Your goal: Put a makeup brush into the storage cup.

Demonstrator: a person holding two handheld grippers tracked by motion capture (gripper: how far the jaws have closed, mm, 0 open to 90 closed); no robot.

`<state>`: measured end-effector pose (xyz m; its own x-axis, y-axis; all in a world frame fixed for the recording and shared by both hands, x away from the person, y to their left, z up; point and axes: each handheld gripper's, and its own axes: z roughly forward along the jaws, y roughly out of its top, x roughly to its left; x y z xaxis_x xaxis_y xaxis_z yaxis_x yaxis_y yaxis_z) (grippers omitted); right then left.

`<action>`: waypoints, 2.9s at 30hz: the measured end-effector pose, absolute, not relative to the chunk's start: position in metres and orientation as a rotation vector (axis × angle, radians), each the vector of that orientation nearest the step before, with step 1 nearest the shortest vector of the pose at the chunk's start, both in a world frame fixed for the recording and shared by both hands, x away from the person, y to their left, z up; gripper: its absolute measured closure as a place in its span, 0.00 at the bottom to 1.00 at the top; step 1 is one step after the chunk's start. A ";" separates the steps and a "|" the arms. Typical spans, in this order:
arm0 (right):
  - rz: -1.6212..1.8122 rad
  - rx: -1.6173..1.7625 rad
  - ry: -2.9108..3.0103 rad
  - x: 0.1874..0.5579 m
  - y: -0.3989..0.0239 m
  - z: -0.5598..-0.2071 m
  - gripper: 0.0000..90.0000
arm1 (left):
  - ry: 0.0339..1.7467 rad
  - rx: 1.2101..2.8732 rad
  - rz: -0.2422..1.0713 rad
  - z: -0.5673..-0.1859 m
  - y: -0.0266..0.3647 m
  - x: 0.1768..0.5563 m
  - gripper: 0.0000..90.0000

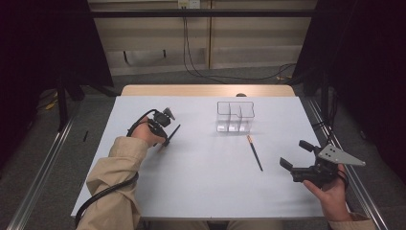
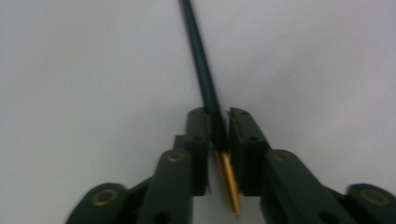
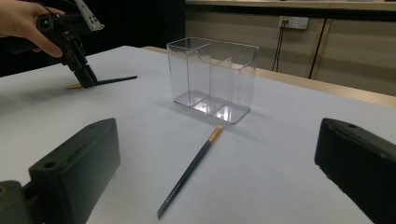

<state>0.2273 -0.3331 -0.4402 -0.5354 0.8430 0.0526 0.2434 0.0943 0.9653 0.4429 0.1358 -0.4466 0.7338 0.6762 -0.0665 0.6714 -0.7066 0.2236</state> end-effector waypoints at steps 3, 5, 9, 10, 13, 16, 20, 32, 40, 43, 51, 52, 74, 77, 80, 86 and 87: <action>1.463 1.062 1.848 0.227 -0.333 -0.440 0.00 | 1.059 2.714 0.030 -0.446 0.136 0.444 0.93; 1.463 1.060 1.849 0.227 -0.333 -0.441 0.00 | 1.058 2.717 0.029 -0.446 0.135 0.444 0.93; 1.461 1.061 1.855 0.228 -0.333 -0.441 0.00 | 1.063 2.733 0.009 -0.445 0.133 0.445 0.93; 1.462 1.065 1.855 0.228 -0.333 -0.441 0.00 | 1.059 2.728 -0.026 -0.445 0.132 0.445 0.93; 1.463 1.067 1.856 0.228 -0.333 -0.442 0.00 | 1.046 2.723 -0.038 -0.442 0.132 0.445 0.93; 1.460 1.066 1.855 0.228 -0.334 -0.442 0.00 | 1.038 2.700 -0.051 -0.441 0.132 0.443 0.93; 1.459 1.068 1.855 0.229 -0.334 -0.441 0.00 | 1.028 2.670 -0.083 -0.435 0.132 0.440 0.93; 1.454 1.066 1.865 0.229 -0.332 -0.442 0.00 | 0.991 2.655 -0.080 -0.426 0.131 0.431 0.93; 1.457 1.058 1.886 0.230 -0.329 -0.443 0.00 | 0.904 2.659 -0.091 -0.417 0.121 0.421 0.93; 1.464 1.057 1.907 0.231 -0.328 -0.443 0.00 | 0.860 2.665 -0.113 -0.412 0.112 0.415 0.93; 1.472 1.019 1.949 0.232 -0.321 -0.441 0.00 | 0.765 2.686 -0.121 -0.404 0.094 0.405 0.93; 1.477 1.016 1.954 0.233 -0.320 -0.441 0.00 | 0.755 2.682 -0.120 -0.403 0.091 0.404 0.93; 1.510 0.939 2.104 0.240 -0.298 -0.443 0.00 | 0.548 2.688 -0.182 -0.388 0.055 0.383 0.93; 1.516 0.947 2.136 0.242 -0.296 -0.443 0.00 | 0.534 2.687 -0.191 -0.388 0.051 0.380 0.93; 1.506 0.934 2.164 0.244 -0.293 -0.442 0.00 | 0.517 2.682 -0.195 -0.389 0.048 0.377 0.93; 1.482 0.929 2.228 0.252 -0.287 -0.441 0.00 | 0.472 2.683 -0.201 -0.386 0.042 0.372 0.93; 1.478 0.930 2.241 0.256 -0.285 -0.441 0.00 | 0.465 2.684 -0.208 -0.385 0.041 0.371 0.93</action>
